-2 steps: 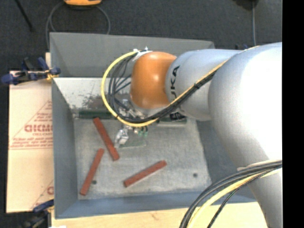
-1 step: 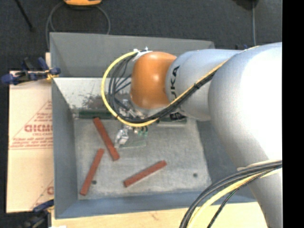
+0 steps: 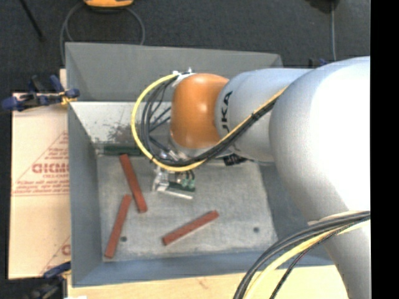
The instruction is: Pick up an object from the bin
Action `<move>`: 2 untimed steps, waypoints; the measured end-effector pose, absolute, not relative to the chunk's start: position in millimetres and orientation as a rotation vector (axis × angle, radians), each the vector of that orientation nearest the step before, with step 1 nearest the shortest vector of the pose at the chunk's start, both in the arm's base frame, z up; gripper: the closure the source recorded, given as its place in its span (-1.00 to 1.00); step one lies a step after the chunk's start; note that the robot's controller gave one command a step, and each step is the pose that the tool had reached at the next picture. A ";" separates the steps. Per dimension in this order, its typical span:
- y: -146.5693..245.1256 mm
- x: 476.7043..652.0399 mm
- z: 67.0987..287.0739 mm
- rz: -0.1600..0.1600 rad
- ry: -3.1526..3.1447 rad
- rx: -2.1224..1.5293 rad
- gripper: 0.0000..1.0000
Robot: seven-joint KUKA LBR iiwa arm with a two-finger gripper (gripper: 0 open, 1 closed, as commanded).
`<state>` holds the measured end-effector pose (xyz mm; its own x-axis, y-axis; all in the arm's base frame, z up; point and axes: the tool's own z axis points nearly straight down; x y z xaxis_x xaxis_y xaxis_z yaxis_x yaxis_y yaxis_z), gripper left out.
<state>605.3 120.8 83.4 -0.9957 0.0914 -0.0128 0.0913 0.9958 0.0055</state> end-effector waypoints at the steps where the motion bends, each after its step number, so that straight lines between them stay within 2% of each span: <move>1: 120.8 605.3 83.4 0.008 3.125 0.144 1.00; 2: 110.5 587.6 231.6 0.003 3.121 0.299 1.00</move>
Offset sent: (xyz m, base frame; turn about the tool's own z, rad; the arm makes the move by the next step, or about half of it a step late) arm -0.0197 -0.0093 0.1461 0.1016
